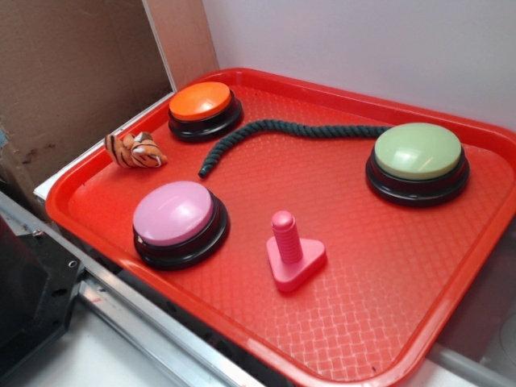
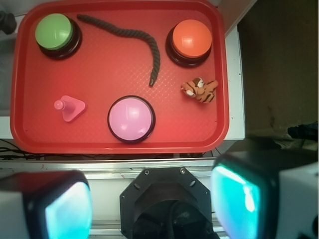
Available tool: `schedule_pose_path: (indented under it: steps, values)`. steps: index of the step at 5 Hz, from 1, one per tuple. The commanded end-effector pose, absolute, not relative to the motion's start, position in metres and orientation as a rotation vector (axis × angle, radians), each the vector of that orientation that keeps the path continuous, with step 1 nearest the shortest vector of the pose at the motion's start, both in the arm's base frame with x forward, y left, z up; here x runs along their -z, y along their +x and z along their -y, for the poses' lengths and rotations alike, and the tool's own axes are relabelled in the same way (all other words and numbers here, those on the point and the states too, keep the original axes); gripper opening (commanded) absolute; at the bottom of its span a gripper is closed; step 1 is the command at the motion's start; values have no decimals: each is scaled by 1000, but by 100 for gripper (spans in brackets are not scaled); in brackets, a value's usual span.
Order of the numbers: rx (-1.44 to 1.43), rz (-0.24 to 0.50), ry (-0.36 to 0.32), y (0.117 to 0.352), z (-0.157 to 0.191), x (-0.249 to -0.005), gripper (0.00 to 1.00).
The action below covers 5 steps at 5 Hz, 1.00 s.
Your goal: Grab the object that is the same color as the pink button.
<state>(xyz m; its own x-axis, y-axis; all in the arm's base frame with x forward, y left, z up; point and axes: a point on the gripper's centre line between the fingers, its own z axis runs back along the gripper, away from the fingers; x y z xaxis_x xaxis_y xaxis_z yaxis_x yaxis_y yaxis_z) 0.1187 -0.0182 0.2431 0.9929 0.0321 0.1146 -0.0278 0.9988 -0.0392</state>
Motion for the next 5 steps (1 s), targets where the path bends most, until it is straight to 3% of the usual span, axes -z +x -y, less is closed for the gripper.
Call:
schedule_pose_path:
  steps: [1, 2, 4, 5]
  values:
    - [-30, 115, -38, 119, 18, -243, 100]
    - [-49, 128, -38, 132, 14, -251, 100]
    - [-32, 107, -57, 188, 4, -249, 100]
    - [107, 84, -20, 201, 38, -246, 100]
